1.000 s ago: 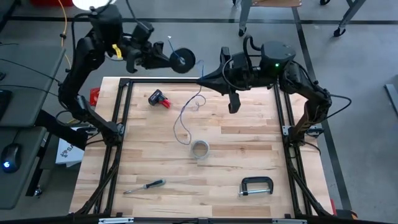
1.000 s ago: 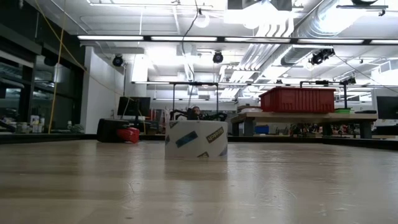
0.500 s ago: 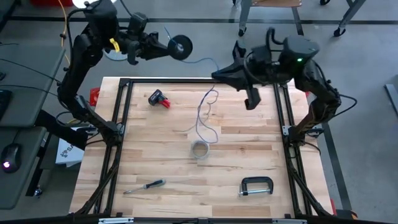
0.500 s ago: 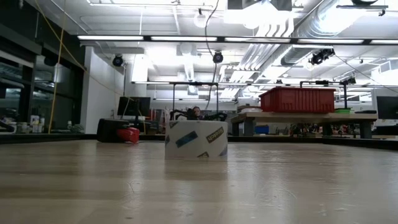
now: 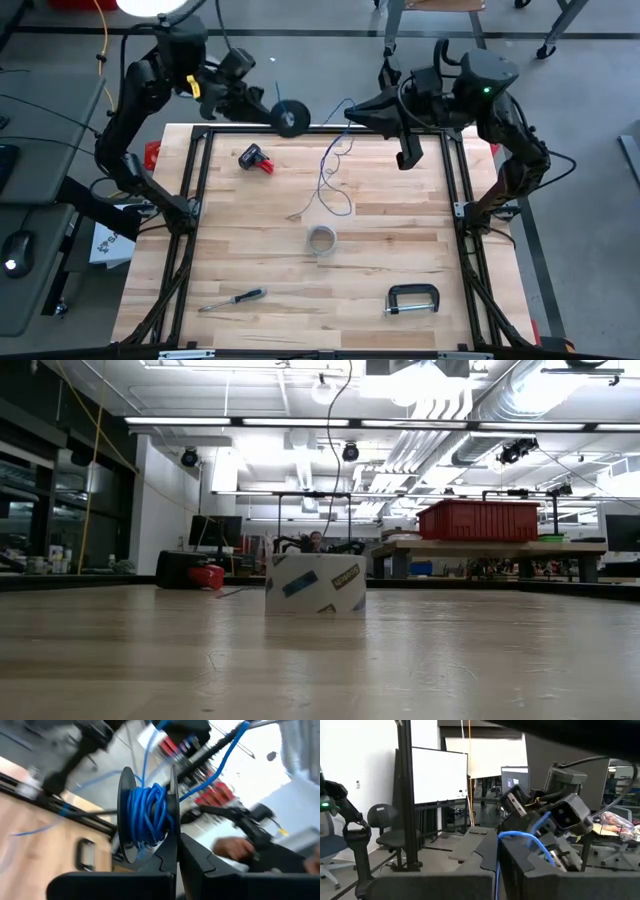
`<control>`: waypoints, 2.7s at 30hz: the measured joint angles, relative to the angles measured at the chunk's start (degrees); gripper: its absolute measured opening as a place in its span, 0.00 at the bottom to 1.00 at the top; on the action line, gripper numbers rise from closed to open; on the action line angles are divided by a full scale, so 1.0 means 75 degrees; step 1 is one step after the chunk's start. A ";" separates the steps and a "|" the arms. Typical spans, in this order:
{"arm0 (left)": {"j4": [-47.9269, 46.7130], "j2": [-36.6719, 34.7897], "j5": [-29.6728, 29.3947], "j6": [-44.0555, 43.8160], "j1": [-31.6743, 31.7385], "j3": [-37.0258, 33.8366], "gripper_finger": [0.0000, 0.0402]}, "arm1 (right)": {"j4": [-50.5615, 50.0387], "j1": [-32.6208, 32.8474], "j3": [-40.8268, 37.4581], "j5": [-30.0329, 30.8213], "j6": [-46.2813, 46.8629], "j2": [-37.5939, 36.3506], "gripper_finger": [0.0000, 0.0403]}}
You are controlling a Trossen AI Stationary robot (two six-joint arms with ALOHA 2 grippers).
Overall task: Coil cords
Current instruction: Coil the blue wire on the spool
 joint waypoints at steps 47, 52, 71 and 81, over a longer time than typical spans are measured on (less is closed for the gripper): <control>0.2175 0.0669 0.2565 -0.2084 -0.2363 0.0000 0.00 | 0.1530 -0.2001 0.0014 -0.4892 0.1935 0.0514 0.00; 0.2556 0.0774 0.2647 -0.2062 -0.2390 0.0000 0.00 | 0.2419 -0.1891 0.0011 -0.4571 0.2179 0.1089 0.00; 0.7877 0.0912 0.2328 -0.1816 -0.2292 0.0005 0.00 | 0.4102 -0.1037 0.0002 -0.4411 0.3544 0.2213 0.00; 0.8475 0.0954 0.1431 -0.0495 -0.2267 -0.0006 0.00 | 0.4351 -0.0650 0.0011 -0.2989 0.3802 0.2201 0.00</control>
